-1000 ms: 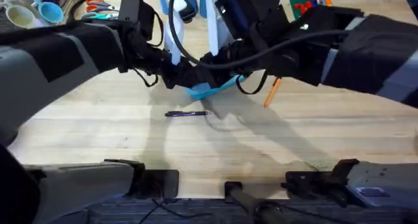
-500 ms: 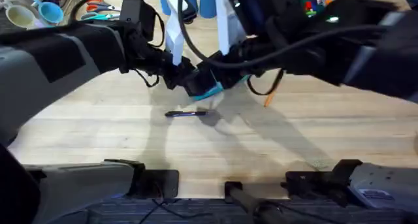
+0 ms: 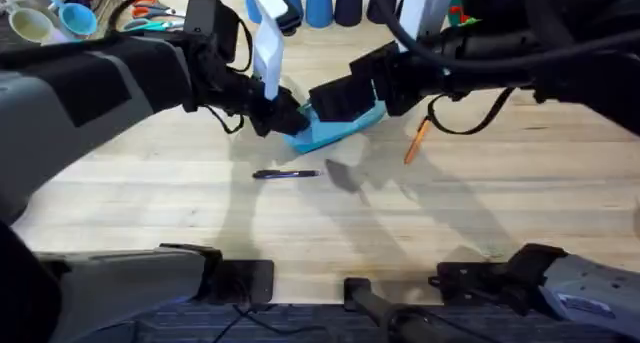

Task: Unzip the bag, pick up the pens from the table one at a time and place them inside, then zip the bag closed.

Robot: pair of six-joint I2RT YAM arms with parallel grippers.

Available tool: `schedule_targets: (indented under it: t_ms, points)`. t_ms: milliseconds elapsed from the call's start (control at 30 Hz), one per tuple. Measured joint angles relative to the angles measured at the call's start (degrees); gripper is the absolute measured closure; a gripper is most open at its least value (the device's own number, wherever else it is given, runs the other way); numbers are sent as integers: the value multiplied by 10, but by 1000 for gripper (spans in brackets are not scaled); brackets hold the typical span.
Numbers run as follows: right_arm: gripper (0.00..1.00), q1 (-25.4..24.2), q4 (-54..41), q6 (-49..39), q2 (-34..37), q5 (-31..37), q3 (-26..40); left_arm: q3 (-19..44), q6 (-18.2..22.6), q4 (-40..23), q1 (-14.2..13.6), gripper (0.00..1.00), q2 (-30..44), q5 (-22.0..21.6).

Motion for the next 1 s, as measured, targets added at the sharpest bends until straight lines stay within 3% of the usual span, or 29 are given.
schedule_targets:
  t_ms: [167,233,267,300,433,467,833,1000]
  points:
    - [4,-1,-4,0,0,7,0,0,0,0,0,958,0,0]
    - [5,-1,-4,0,0,14,0,0,0,1,0,896,0,0]
    - [5,-1,-5,0,0,17,0,0,-1,2,0,827,0,0]
    - [4,-1,-5,0,0,20,0,0,0,3,0,691,0,0]
    - [4,-1,-5,0,0,24,0,0,-3,4,-1,62,0,0]
    - [5,-1,-5,0,0,24,0,0,-4,4,-2,26,0,0]
    - [4,-1,-7,0,0,73,0,0,-6,4,-2,6,0,0]
    - [5,-1,-7,-9,0,83,0,0,-36,-3,-2,6,0,0]
